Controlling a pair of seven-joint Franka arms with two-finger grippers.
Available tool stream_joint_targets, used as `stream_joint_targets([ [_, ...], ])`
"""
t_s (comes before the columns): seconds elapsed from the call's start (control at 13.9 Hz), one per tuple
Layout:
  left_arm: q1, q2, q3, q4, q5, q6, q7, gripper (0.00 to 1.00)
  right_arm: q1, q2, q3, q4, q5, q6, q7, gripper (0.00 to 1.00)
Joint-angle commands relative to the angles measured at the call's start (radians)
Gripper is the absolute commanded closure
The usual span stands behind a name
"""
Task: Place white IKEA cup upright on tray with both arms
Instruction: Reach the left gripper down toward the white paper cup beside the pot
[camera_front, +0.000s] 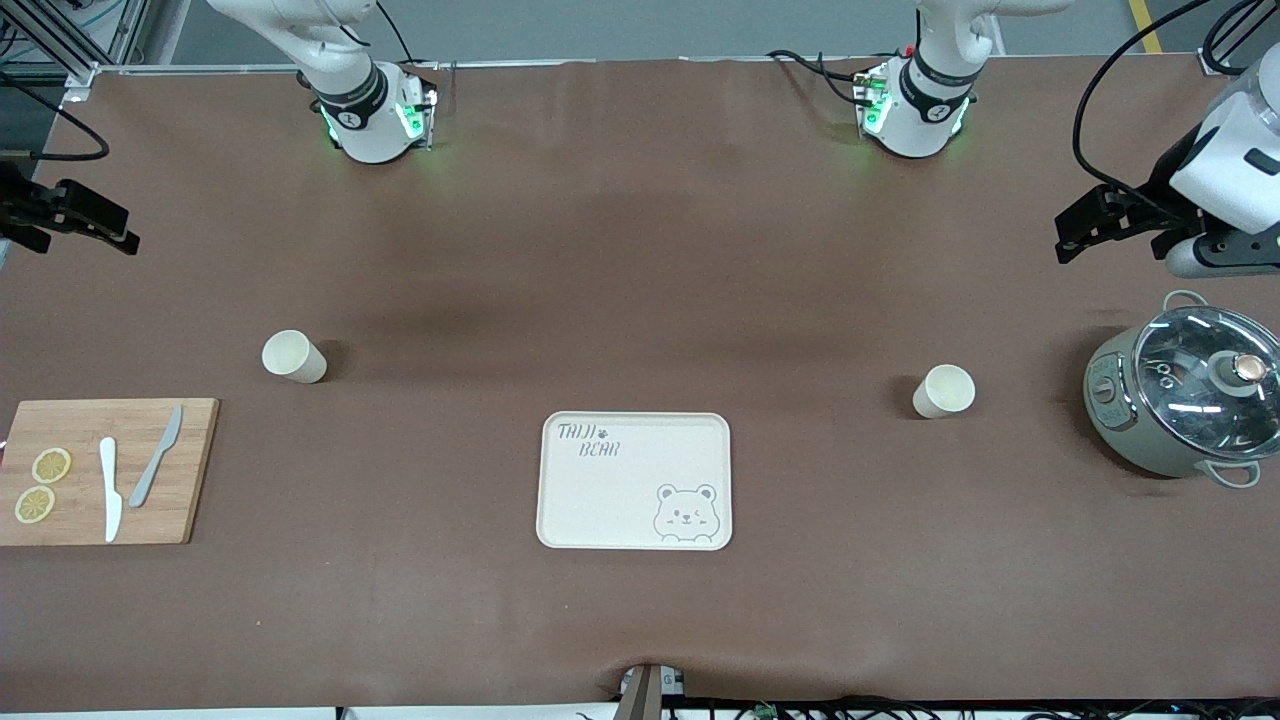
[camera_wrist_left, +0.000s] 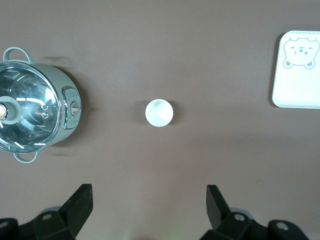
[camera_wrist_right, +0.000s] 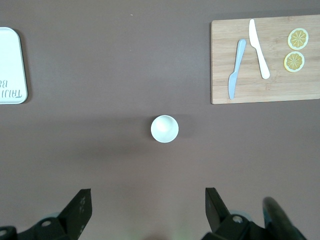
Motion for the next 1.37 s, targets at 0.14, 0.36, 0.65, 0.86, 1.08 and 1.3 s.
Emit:
stream_joint_targets([
  [0.14, 0.005, -0.013, 0.002, 0.026, 0.029, -0.033, 0.016, 0.00, -0.010, 0.000, 0.004, 0.007, 0.014, -0.012, 0.014, 0.00],
  [0.36, 0.014, 0.003, 0.008, 0.014, 0.030, -0.028, 0.025, 0.00, -0.012, 0.000, 0.004, 0.007, 0.014, -0.012, 0.014, 0.00],
  [0.65, 0.031, 0.006, 0.008, -0.121, 0.030, 0.083, 0.034, 0.00, -0.012, 0.000, 0.004, 0.009, 0.014, -0.010, 0.014, 0.00],
  [0.86, 0.058, -0.004, 0.007, -0.291, 0.030, 0.255, 0.033, 0.00, -0.012, 0.000, 0.004, 0.009, 0.014, -0.010, 0.014, 0.00],
  [1.08, 0.084, -0.001, 0.004, -0.435, 0.020, 0.436, 0.028, 0.00, -0.013, 0.001, 0.004, 0.009, 0.014, -0.010, 0.014, 0.00],
  [1.3, 0.084, 0.024, 0.004, -0.567, 0.018, 0.619, 0.013, 0.00, -0.019, 0.012, 0.004, 0.010, 0.012, -0.009, 0.005, 0.00],
])
